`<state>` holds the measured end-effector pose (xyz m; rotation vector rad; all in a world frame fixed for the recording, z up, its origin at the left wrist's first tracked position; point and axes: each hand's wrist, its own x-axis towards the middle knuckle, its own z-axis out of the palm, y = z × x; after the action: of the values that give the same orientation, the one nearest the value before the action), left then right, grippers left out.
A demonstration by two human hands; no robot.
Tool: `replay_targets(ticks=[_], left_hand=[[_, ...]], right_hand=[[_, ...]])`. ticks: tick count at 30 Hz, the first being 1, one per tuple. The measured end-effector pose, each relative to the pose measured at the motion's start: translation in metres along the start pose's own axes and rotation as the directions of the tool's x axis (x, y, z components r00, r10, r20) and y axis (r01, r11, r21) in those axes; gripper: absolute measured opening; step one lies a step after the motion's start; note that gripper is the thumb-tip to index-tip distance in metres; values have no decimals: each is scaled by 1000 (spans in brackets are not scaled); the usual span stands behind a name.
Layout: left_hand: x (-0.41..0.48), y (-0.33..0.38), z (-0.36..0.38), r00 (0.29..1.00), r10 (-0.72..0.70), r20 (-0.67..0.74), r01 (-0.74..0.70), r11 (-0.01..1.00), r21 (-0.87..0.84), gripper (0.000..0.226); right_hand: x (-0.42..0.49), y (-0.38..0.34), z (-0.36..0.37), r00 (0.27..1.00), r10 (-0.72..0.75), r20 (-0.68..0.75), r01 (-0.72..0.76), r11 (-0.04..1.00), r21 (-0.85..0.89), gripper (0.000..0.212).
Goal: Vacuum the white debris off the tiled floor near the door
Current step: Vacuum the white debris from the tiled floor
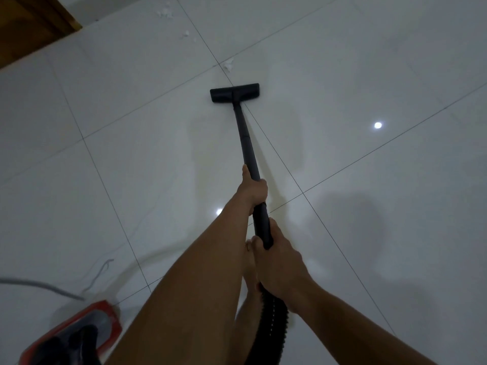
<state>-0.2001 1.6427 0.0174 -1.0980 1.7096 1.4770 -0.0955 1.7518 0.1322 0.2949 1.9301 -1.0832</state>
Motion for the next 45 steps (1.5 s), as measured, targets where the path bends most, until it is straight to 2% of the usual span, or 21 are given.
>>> replay_targets(ticks=[3,6,9,11,18,23,31,39,45], left_hand=[[-20,-13,7,1000,-6,5,6,1000,1,78],[-40,-23,15,1000,-12,11,11,1000,8,78],[-55,-29,19,1000,-8,16,8,1000,-4,78],[-61,-32,20,1000,-12,25,12,1000,-8,79],[-64,-21,27,994,-45,96,43,999,27,84],[-43,-4,28,994,-53,100,51,998,23,85],[4,43,-1,997,-38,72,35,999,35,84],[30,73,-21,997,-49,62,47,999,27,84],[10,79,-25,992,-100,73,100,995,-6,84]], right_hand=[[-25,7,-1,999,15,34,-16,999,49,55],[-47,14,-6,995,71,66,-83,976,203,53],[-67,15,-9,983,128,128,-169,905,391,51],[-77,14,-6,980,124,158,-181,886,427,55],[-80,11,-9,986,95,134,-141,910,390,58],[-57,2,-26,982,107,155,-157,918,364,63],[3,-35,-29,990,30,136,-68,957,283,63],[34,-65,-33,989,52,137,-92,947,306,64],[15,-79,-38,983,81,167,-131,940,315,64]])
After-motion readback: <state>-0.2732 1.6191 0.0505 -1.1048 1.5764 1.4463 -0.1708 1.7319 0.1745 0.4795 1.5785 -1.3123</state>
